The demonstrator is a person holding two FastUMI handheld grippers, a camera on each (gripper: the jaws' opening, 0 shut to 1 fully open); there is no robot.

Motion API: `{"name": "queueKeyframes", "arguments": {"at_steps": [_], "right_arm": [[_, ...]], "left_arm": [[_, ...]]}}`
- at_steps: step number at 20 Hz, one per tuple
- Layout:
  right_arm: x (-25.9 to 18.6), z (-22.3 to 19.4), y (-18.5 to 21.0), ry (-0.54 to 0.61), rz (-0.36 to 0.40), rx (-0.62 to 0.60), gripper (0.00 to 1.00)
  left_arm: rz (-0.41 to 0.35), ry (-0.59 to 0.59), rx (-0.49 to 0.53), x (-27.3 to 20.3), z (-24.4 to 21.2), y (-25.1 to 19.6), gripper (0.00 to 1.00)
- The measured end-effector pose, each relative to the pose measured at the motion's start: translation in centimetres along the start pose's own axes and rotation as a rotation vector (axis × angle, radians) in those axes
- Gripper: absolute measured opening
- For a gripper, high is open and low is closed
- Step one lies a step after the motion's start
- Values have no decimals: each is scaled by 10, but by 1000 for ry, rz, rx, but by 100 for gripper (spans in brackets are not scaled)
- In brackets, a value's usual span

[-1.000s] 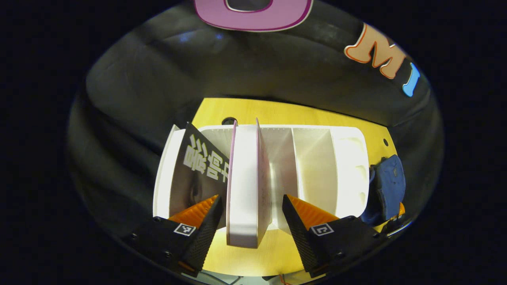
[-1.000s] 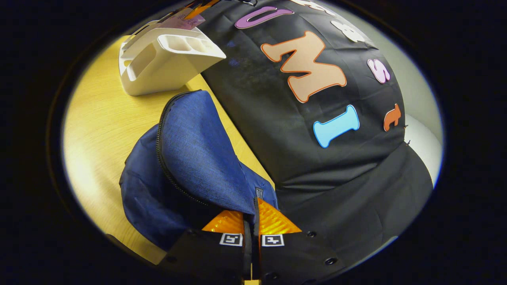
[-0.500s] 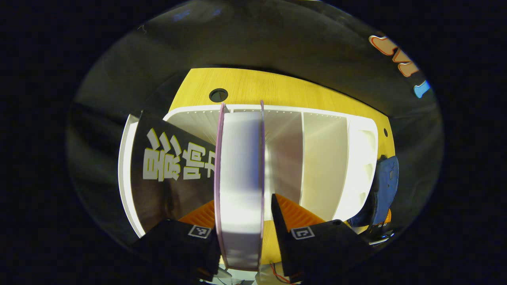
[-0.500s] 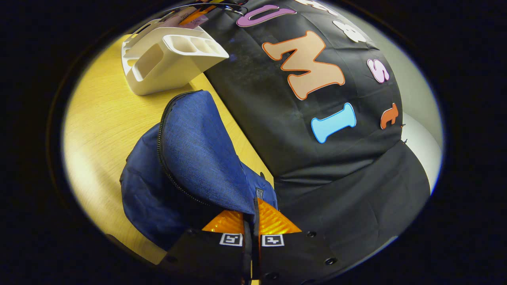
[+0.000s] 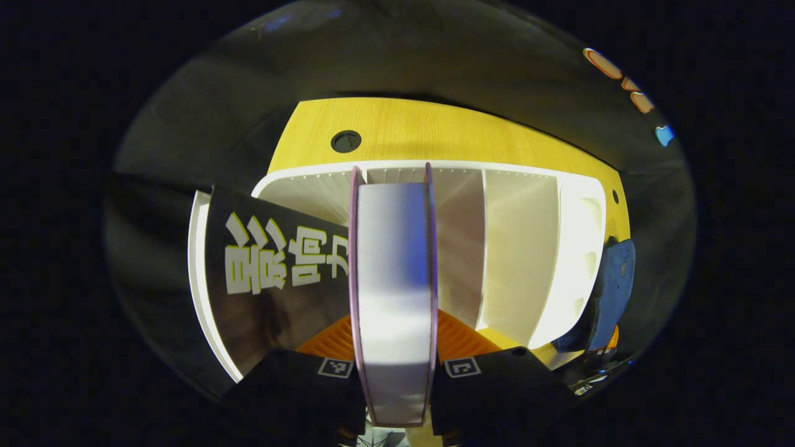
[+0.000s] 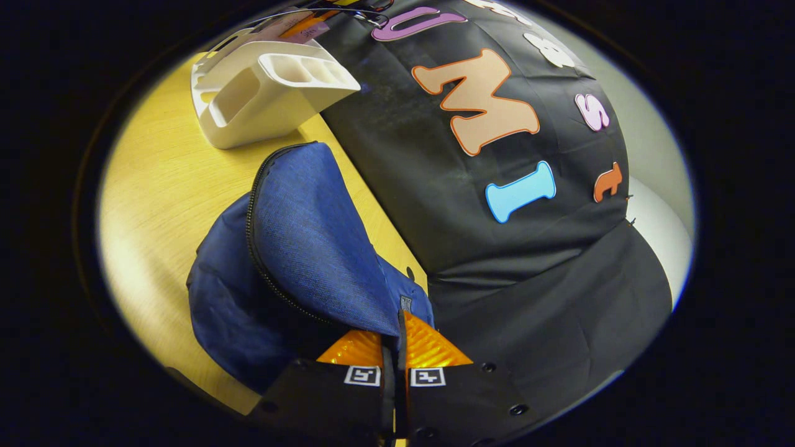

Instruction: Open the schoolbag, grab two books from the bookshelf and put them into the schoolbag.

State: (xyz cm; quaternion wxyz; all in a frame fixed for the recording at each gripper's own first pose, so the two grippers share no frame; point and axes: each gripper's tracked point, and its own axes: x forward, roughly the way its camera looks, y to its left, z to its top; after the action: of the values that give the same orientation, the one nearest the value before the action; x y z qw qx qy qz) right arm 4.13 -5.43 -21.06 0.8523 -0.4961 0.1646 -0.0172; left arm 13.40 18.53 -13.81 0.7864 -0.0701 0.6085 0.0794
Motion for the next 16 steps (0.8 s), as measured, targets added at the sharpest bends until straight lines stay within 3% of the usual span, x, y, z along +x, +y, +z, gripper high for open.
{"name": "queueKeyframes", "arguments": {"at_steps": [8,16], "right_arm": [[-3,-1,0,-3,-3,1,4],[-4,-2,0,-18,2,16,6]], "left_arm": [[39,25,-38,-39,-21,-3,37],[5,-35,-106,-109,-57,-9,35]]}}
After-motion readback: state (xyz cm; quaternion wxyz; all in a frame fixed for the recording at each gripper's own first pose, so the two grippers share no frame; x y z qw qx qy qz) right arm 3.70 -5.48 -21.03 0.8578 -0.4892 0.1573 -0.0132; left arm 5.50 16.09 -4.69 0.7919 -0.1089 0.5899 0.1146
